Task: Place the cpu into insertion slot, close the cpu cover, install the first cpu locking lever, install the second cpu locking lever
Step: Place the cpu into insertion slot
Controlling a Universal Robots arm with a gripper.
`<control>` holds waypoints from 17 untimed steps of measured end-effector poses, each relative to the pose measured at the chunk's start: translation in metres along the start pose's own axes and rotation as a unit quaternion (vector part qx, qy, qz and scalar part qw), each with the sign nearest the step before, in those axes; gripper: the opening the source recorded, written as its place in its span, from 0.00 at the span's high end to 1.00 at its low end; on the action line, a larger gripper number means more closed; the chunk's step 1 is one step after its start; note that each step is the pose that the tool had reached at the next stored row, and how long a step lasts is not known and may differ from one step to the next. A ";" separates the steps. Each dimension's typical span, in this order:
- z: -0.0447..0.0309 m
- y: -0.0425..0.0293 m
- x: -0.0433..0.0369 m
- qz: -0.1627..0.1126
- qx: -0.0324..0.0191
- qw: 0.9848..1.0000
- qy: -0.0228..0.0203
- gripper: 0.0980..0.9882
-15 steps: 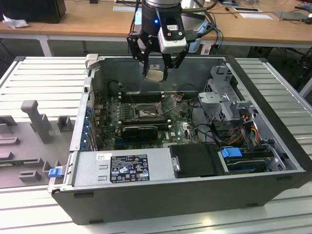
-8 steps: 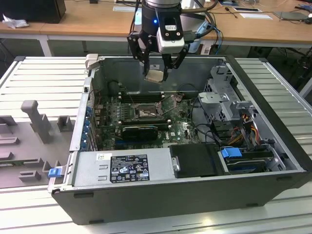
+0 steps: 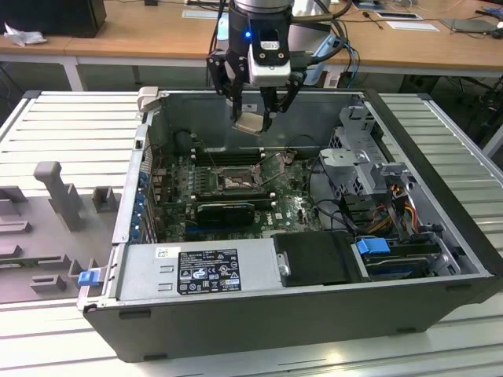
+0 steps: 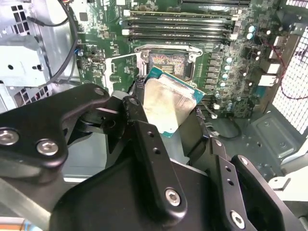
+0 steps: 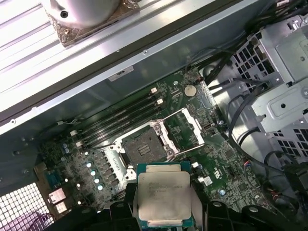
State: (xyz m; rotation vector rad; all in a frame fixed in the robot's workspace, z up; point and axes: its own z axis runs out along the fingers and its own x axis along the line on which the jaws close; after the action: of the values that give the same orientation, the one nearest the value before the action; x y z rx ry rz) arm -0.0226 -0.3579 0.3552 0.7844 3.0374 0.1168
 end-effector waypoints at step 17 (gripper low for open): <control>0.0009 -0.0010 0.0017 0.109 -0.002 0.994 -0.008 0.52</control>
State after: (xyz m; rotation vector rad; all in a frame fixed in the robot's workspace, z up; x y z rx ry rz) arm -0.0246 -0.3579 0.3542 1.1095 2.9257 0.1157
